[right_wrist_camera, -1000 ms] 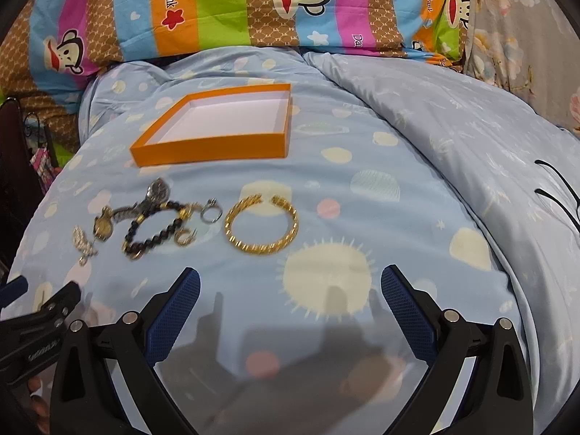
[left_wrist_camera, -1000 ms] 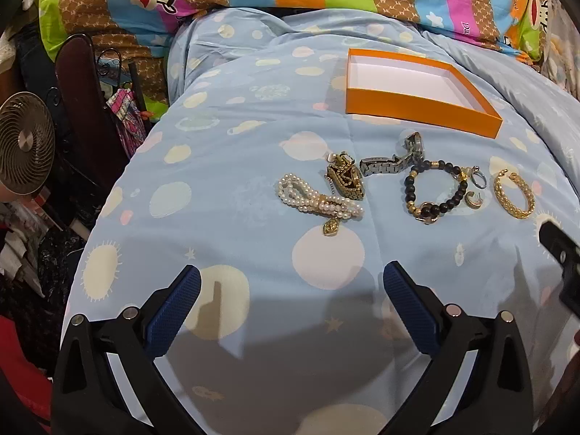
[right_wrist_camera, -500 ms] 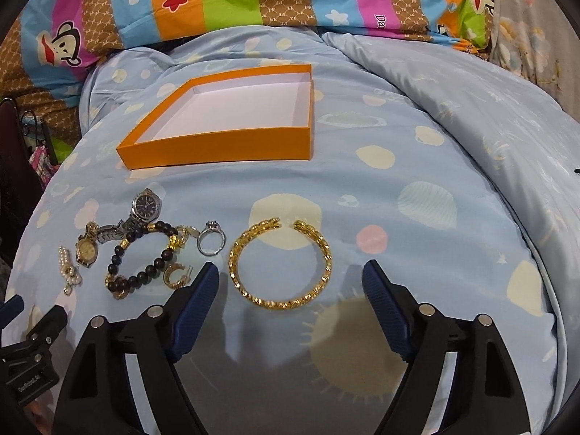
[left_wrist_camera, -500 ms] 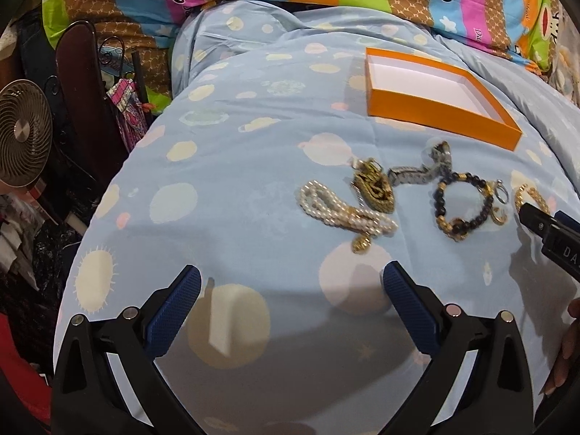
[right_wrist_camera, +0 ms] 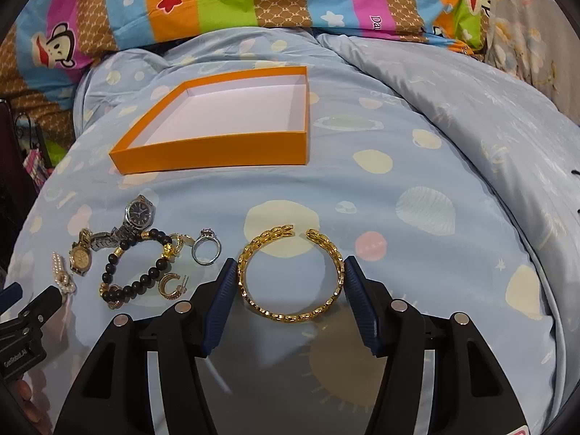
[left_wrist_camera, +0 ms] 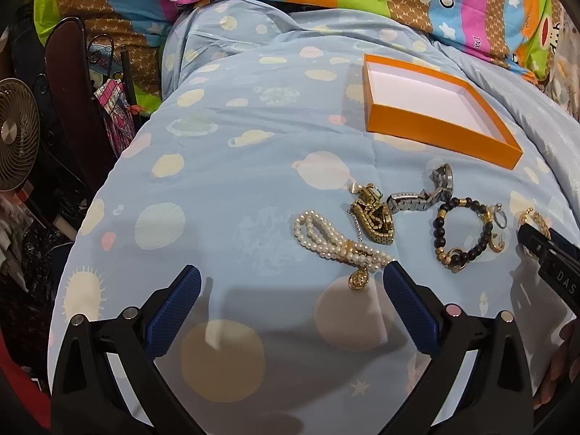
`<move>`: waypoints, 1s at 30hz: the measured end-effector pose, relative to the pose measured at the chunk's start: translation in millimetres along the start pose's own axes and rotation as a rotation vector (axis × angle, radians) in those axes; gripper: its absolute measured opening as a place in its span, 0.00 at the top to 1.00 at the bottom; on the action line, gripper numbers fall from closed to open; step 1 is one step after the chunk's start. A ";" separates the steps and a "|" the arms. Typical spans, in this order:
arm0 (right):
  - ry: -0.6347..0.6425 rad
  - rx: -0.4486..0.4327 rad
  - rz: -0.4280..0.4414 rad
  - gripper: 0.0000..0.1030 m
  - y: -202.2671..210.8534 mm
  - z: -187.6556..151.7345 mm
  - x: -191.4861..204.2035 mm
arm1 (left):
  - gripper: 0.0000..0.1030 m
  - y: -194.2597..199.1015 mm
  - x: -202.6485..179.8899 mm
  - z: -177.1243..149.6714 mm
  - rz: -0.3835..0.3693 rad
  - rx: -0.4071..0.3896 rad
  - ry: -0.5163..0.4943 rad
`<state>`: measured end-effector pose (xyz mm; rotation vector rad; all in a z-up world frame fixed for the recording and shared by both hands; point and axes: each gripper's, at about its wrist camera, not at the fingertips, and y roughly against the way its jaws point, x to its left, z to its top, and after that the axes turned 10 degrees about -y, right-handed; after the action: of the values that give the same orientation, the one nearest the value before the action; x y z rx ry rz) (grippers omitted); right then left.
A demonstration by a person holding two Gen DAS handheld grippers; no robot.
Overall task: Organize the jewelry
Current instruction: 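Grasp the gold cuff bangle with the right tool while the left tool grasps the pearl bracelet, then carry both pieces into the orange box and open both tools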
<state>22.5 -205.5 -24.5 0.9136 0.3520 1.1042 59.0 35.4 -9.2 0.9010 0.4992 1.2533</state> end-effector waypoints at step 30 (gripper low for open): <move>-0.030 -0.018 0.055 0.44 27.9 -7.5 -10.4 | 0.89 29.8 12.7 -4.1 -0.097 -0.033 -0.064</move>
<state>-4.0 -207.1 -9.2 0.9279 0.2937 1.1416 41.7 50.2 14.3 0.8760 0.4648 1.1380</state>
